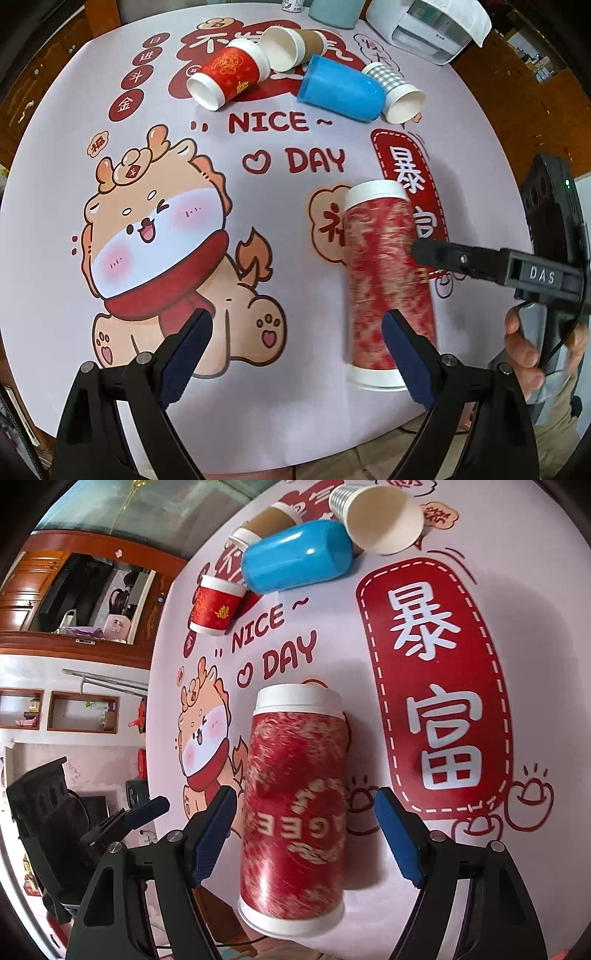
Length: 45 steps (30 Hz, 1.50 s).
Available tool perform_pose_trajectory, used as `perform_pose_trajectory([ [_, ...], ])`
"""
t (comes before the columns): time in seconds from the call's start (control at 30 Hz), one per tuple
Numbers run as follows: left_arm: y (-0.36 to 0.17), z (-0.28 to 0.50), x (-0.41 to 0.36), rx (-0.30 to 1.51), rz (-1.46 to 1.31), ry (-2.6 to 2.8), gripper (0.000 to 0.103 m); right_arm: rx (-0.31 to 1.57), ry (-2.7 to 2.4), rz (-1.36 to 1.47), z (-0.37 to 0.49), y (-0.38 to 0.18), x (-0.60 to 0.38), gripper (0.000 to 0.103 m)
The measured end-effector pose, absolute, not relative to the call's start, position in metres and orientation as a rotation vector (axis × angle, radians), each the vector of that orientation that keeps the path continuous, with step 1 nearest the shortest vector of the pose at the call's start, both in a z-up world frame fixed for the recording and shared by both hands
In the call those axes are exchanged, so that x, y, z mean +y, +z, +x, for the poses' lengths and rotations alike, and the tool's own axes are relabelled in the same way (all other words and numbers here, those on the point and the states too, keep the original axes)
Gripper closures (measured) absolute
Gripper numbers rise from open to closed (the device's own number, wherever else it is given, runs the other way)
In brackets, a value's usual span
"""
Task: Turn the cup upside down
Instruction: 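Close the right tool around the middle of the red tumbler, then lift the tumbler with the right tool, rotate it lid-up, set it down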
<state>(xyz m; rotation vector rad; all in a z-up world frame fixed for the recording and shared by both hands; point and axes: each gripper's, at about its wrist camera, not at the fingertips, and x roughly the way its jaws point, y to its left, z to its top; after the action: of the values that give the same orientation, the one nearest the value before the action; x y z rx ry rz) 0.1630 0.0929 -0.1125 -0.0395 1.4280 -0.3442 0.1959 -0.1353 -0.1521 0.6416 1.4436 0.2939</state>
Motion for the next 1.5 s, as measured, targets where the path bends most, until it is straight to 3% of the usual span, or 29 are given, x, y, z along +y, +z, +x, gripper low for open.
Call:
perform_pose_trajectory([
  [0.7, -0.138, 0.179, 0.105, 1.466, -0.039, -0.348, 0.011, 1.605, 0.316, 0.646, 0.223, -0.185, -0.111, 0.027],
  [0.8, -0.141, 0.180, 0.106, 1.471, -0.051, -0.347, 0.011, 1.609, 0.340, 0.655, 0.225, -0.187, -0.108, 0.031],
  [1.5, -0.138, 0.176, 0.105, 1.461, -0.060, -0.346, 0.011, 1.593, 0.402, 0.631, 0.224, -0.189, -0.103, 0.033],
])
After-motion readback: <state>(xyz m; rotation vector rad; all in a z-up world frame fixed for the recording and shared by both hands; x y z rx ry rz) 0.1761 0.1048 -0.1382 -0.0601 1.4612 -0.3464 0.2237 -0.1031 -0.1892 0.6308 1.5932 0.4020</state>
